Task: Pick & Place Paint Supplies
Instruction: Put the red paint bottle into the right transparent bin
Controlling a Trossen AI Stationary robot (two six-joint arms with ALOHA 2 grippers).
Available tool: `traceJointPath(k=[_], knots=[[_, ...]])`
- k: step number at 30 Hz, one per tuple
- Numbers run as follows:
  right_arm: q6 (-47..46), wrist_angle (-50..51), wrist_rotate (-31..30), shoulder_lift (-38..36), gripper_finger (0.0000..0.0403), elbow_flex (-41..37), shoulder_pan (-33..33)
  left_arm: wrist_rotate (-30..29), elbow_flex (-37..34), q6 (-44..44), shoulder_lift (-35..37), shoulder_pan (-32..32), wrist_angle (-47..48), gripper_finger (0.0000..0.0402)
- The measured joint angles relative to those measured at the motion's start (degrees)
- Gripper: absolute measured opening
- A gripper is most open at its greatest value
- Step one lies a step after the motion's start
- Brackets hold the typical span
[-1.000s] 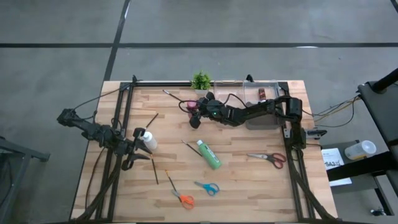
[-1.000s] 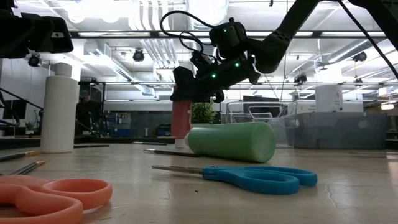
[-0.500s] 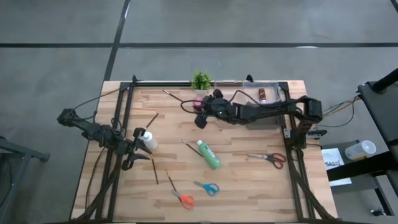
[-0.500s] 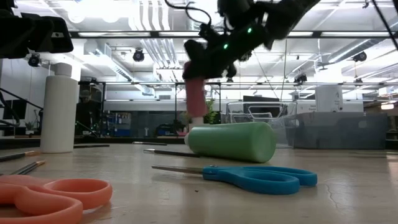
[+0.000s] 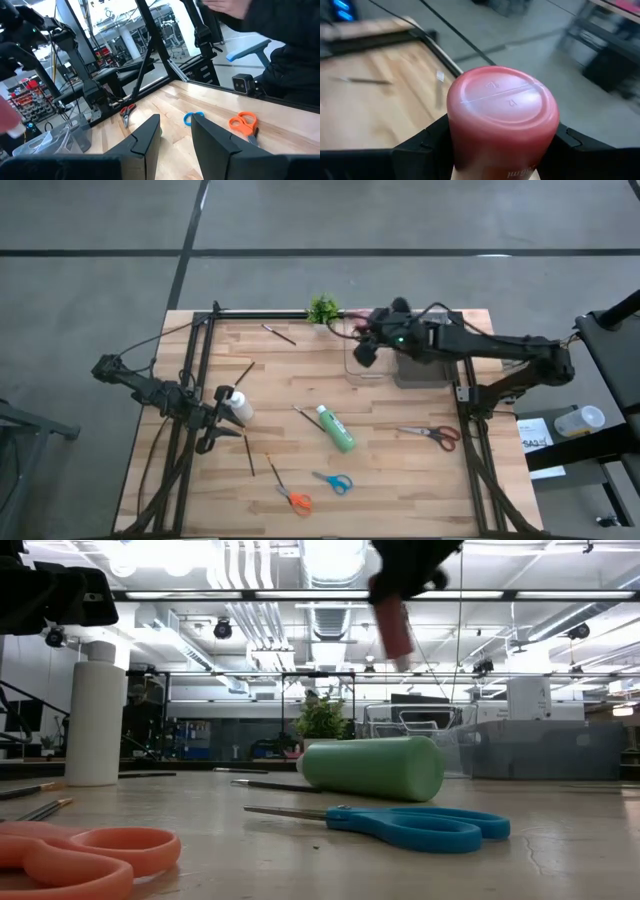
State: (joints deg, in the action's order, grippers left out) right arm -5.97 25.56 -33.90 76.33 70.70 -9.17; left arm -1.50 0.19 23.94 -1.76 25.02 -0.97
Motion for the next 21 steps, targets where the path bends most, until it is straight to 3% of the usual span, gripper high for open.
traceJointPath(k=[5, 11, 21], knots=[[-0.6, 14.8, -6.1, -3.0, 0.0198, 3.7, -1.0, 0.0, 0.0, 0.0, 0.0, 0.0, 0.0, 0.0118], [-1.8, 27.8, -8.2, -3.2, 0.0198, 6.7, -6.1, 0.0, 0.0, 0.0, 0.0, 0.0, 0.0, 0.0118], [4.9, 30.3, -8.2, -1.6, 0.0198, 4.7, -19.7, 0.0, 0.0, 0.0, 0.0, 0.0, 0.0, 0.0118]])
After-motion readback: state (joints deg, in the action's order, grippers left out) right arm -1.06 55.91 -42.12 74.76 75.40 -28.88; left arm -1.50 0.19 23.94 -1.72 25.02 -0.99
